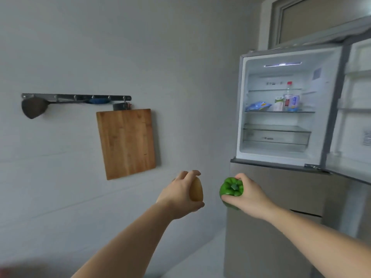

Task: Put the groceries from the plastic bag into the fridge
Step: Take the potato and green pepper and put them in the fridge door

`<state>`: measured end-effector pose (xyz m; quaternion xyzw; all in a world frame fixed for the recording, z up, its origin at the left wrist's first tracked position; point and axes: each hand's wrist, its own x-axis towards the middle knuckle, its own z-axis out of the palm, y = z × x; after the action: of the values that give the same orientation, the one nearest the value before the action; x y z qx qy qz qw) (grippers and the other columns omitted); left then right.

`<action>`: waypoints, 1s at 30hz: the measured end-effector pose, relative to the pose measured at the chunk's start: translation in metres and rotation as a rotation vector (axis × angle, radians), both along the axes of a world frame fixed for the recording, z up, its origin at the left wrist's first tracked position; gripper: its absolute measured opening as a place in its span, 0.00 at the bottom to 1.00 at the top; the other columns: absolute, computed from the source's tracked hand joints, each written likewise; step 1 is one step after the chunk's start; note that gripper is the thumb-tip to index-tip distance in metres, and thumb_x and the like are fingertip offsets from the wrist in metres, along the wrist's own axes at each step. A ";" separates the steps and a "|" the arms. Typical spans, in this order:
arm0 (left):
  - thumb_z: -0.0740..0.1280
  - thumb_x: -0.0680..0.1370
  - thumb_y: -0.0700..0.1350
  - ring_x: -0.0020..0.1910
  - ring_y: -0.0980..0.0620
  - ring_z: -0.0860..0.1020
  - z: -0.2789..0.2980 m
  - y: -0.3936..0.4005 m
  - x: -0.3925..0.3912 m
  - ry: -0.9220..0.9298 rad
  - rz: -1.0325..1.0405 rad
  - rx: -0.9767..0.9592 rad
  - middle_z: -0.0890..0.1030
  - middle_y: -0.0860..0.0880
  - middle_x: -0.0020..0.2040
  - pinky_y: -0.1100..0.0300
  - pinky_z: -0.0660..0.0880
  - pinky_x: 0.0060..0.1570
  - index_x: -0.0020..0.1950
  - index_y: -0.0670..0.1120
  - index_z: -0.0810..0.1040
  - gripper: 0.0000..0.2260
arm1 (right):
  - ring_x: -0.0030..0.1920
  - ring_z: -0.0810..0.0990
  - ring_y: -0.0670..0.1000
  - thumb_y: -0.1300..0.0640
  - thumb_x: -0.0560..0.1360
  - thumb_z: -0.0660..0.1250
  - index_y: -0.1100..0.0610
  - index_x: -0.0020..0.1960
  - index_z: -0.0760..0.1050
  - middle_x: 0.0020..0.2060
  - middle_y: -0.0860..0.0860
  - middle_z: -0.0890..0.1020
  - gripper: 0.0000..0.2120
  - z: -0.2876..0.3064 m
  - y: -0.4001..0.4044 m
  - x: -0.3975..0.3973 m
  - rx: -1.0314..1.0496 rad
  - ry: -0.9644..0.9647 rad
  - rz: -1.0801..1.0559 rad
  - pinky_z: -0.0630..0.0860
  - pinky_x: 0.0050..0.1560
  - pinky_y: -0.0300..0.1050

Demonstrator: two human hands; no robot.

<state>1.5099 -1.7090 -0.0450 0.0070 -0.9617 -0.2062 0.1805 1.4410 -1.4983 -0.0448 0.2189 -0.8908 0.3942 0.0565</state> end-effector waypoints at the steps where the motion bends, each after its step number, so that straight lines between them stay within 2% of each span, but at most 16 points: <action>1: 0.74 0.67 0.54 0.59 0.48 0.73 0.002 -0.004 -0.017 0.000 -0.031 0.005 0.67 0.55 0.66 0.50 0.77 0.55 0.70 0.61 0.60 0.36 | 0.45 0.78 0.44 0.46 0.63 0.76 0.50 0.53 0.69 0.45 0.45 0.78 0.24 0.003 0.000 -0.010 0.002 -0.003 -0.033 0.76 0.43 0.41; 3: 0.74 0.67 0.54 0.59 0.48 0.73 0.005 -0.010 -0.050 -0.006 -0.091 0.013 0.66 0.56 0.66 0.50 0.77 0.54 0.70 0.61 0.59 0.35 | 0.46 0.78 0.45 0.46 0.64 0.76 0.50 0.55 0.69 0.47 0.46 0.78 0.25 0.008 0.001 -0.028 0.012 0.005 -0.101 0.75 0.44 0.40; 6: 0.74 0.68 0.55 0.59 0.48 0.72 0.009 -0.012 -0.095 0.015 -0.180 0.015 0.66 0.56 0.67 0.51 0.77 0.54 0.70 0.60 0.60 0.35 | 0.47 0.76 0.48 0.50 0.67 0.76 0.54 0.58 0.69 0.50 0.49 0.77 0.24 0.017 0.004 -0.047 -0.006 0.015 -0.194 0.68 0.38 0.28; 7: 0.74 0.68 0.56 0.59 0.48 0.72 0.009 -0.011 -0.109 0.020 -0.203 0.018 0.66 0.56 0.67 0.51 0.76 0.54 0.70 0.60 0.60 0.35 | 0.47 0.76 0.48 0.50 0.68 0.76 0.54 0.58 0.69 0.51 0.49 0.78 0.24 0.018 0.006 -0.054 -0.009 0.016 -0.218 0.67 0.37 0.28; 10: 0.74 0.68 0.56 0.58 0.48 0.73 0.004 0.002 -0.149 0.014 -0.297 0.044 0.66 0.56 0.66 0.50 0.76 0.56 0.69 0.59 0.61 0.34 | 0.50 0.77 0.47 0.45 0.67 0.75 0.50 0.60 0.69 0.52 0.46 0.78 0.26 0.018 0.021 -0.072 0.017 0.022 -0.285 0.71 0.45 0.36; 13: 0.75 0.67 0.56 0.58 0.48 0.73 0.000 0.022 -0.188 0.010 -0.388 0.068 0.65 0.56 0.65 0.50 0.76 0.56 0.68 0.59 0.62 0.34 | 0.51 0.77 0.46 0.42 0.66 0.74 0.49 0.62 0.68 0.52 0.44 0.77 0.29 0.018 0.040 -0.093 0.030 0.024 -0.353 0.70 0.49 0.38; 20: 0.75 0.66 0.55 0.56 0.48 0.74 -0.010 0.083 -0.269 -0.008 -0.487 0.077 0.65 0.59 0.63 0.51 0.77 0.55 0.66 0.60 0.63 0.32 | 0.50 0.77 0.45 0.42 0.66 0.74 0.48 0.61 0.68 0.52 0.45 0.77 0.28 0.005 0.090 -0.156 0.018 0.036 -0.439 0.71 0.46 0.38; 26: 0.75 0.66 0.54 0.56 0.50 0.72 0.005 0.142 -0.342 -0.003 -0.538 0.035 0.66 0.58 0.64 0.53 0.75 0.56 0.67 0.60 0.64 0.32 | 0.45 0.75 0.39 0.45 0.67 0.74 0.49 0.58 0.69 0.48 0.42 0.76 0.24 0.006 0.137 -0.228 -0.029 0.053 -0.441 0.68 0.38 0.30; 30: 0.76 0.67 0.52 0.57 0.50 0.74 0.016 0.192 -0.389 0.031 -0.582 0.089 0.66 0.57 0.65 0.55 0.76 0.56 0.70 0.59 0.65 0.34 | 0.46 0.76 0.43 0.43 0.66 0.74 0.46 0.56 0.68 0.49 0.44 0.75 0.24 0.010 0.182 -0.269 -0.028 0.086 -0.483 0.71 0.42 0.34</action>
<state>1.1210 -1.5171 -0.0286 -0.2642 -0.9104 -0.2915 0.1280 1.1718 -1.3158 -0.0350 0.0151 -0.9086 0.3717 0.1899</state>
